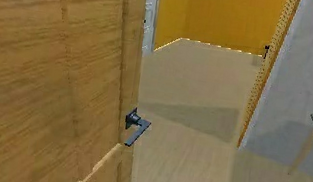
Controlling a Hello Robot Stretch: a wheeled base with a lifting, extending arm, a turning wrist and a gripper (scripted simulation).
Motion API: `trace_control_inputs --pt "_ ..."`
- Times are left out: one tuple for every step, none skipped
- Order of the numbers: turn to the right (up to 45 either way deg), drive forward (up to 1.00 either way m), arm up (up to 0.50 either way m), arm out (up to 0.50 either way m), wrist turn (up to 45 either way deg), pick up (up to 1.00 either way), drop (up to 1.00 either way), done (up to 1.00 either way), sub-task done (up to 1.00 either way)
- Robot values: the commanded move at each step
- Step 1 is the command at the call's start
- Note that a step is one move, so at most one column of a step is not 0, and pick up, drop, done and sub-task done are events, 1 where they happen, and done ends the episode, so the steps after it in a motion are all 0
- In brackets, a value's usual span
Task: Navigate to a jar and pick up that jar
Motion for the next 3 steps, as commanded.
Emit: trace_control_inputs --pt "24.0 0.0 0.0 0.0 0.0 0.0 0.0 0.0 0.0" --pt "0.0 0.75 0.0 0.0 0.0 0.0 0.0 0.0 0.0" --pt "-9.0 0.0 0.0 0.0 0.0 0.0 0.0 0.0 0.0"
